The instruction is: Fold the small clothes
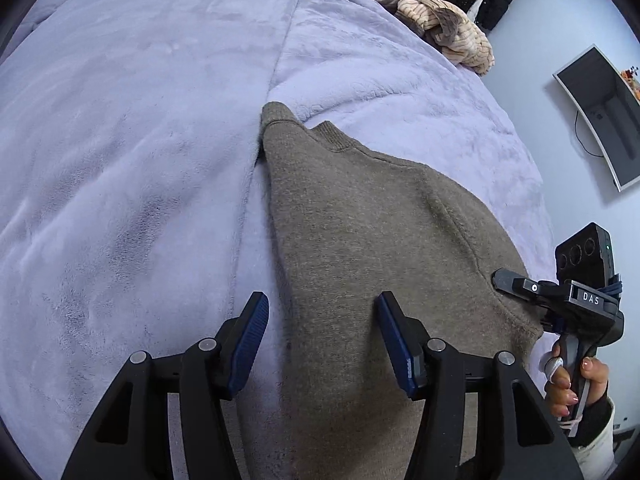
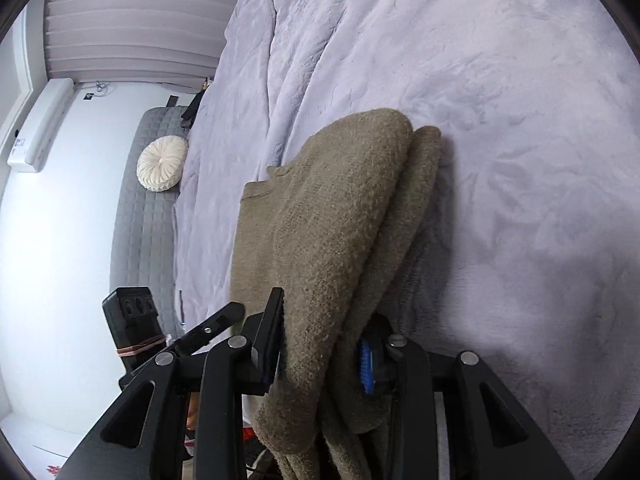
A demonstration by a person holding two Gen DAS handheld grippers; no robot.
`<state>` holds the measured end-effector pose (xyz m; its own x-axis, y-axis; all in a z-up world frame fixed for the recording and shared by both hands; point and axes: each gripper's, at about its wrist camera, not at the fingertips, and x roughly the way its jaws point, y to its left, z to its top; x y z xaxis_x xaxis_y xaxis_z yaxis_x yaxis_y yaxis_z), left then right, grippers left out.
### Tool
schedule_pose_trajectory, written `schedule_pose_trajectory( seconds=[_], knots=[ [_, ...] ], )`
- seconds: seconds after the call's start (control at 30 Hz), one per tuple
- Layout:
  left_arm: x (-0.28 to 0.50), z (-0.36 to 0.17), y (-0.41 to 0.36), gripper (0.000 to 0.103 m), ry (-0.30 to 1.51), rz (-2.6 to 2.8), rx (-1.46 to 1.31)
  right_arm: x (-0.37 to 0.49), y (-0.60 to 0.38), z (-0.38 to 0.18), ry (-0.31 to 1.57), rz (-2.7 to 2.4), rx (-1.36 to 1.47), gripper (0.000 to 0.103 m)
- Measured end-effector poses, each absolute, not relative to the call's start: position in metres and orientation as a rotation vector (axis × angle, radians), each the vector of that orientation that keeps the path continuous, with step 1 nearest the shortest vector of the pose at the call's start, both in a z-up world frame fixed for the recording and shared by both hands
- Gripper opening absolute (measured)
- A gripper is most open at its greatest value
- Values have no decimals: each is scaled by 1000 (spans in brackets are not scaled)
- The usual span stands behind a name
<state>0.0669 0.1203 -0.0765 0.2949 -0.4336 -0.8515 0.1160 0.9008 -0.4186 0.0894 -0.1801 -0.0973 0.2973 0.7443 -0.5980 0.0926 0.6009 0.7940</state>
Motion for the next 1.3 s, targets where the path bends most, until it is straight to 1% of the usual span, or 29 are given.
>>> schedule_pose_trajectory(
  seconds=[0.03,0.07,0.1,0.33,0.47,0.53,0.57,0.67,0.77,0.8,0.9,0.93,0.97,1.03,1.3],
  knots=[
    [65,-77,122,58,1215,-367,-301,89,-180,-93,1216,476,797,43],
    [67,-77,122,58,1208,-363,-298,88,-180,-89,1224,420,716,49],
    [65,-75,122,58,1196,-349,-287,91,-181,-85,1227,386,670,50],
    [53,-58,131,58,1095,-244,-204,70,-202,-78,1175,379,728,50],
    [49,-50,140,58,1053,-189,-187,62,-198,-84,1169,482,826,50],
    [50,-54,138,58,1072,-173,-150,63,-191,-90,1182,501,841,33],
    [50,-57,137,58,1082,-168,-141,65,-186,-93,1192,499,819,16],
    [44,-65,134,58,1107,-181,-139,59,-178,-80,1151,469,707,15],
    [39,-68,128,58,1089,-174,-102,55,-166,-55,1110,410,470,10],
    [39,-69,126,58,1086,-173,-92,54,-163,-52,1107,390,387,10],
    [36,-72,123,58,1080,-172,-88,50,-155,-68,1148,344,225,10],
    [34,-75,122,61,1082,-170,-86,48,-153,-78,1160,333,197,10],
    [33,-77,121,65,1084,-163,-81,45,-153,-88,1163,324,184,10],
    [29,-83,119,65,1091,-147,-59,38,-155,-94,1145,312,198,10],
    [24,-84,122,65,1085,-124,-37,22,-174,-73,1117,255,262,12]
  ],
)
